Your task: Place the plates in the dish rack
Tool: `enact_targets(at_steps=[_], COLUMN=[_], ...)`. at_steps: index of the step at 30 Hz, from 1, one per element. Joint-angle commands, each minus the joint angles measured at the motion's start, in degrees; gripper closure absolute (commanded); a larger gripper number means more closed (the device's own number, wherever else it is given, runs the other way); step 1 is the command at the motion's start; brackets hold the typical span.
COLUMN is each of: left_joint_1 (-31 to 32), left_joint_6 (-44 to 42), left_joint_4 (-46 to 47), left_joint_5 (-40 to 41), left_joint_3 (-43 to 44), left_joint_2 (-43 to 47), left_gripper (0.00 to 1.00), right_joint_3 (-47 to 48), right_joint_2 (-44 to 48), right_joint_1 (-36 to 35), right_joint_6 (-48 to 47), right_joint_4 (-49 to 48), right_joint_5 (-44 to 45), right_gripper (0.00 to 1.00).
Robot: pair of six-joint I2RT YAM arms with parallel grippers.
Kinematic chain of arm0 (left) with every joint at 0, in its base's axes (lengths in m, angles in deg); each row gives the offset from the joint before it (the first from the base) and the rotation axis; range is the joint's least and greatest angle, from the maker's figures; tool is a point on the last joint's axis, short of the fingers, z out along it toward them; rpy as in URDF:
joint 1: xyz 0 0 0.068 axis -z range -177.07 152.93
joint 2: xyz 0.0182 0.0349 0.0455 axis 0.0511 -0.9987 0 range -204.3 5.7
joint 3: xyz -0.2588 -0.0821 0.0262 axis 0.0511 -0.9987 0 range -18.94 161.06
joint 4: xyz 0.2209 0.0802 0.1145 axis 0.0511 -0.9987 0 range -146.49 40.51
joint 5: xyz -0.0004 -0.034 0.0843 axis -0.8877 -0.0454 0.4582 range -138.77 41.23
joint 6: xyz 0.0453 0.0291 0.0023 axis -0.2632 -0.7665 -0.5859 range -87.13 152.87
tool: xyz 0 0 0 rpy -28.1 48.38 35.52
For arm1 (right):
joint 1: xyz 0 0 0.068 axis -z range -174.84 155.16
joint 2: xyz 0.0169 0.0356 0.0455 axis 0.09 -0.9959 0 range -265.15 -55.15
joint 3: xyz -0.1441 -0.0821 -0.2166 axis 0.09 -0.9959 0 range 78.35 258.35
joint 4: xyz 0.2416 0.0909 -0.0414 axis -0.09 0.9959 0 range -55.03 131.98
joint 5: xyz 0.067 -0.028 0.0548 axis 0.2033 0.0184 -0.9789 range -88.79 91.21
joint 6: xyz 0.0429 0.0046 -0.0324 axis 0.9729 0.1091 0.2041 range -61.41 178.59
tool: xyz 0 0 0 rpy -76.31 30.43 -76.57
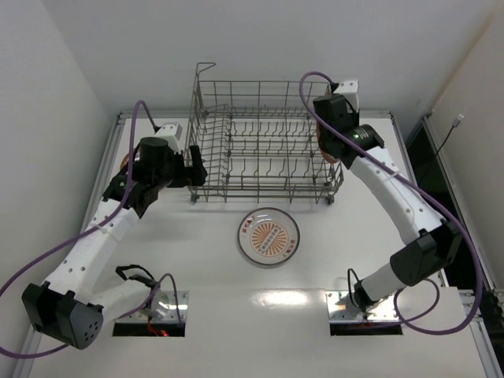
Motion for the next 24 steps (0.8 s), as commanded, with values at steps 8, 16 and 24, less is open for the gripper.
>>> enact_targets(at_steps=[8,16,24], left_joint_1=[1.2,1.2,1.2], left_joint_6=[0.3,0.3,-0.3], left_joint_4=[0.5,0.5,0.5], left_joint_5=[0.1,0.1,0.1], left_joint_3=[1.9,2.5,3.1], left_joint_2=[-0.9,-1.4,-2.4], left_gripper=[0.00,0.00,0.00], right_joint_3=[-1.3,-3.4,-3.4], right_joint_2=[-1.6,-3.3,-5.9], right_joint_1=[-2.4,-2.4,-2.4], right_joint_6=[-0.5,-0.5,0.1], right_joint_4=[-11.1,-12.8,-12.9], right_joint_5=[6.7,7.8,8.9], right_gripper=[1.00,1.00,1.00])
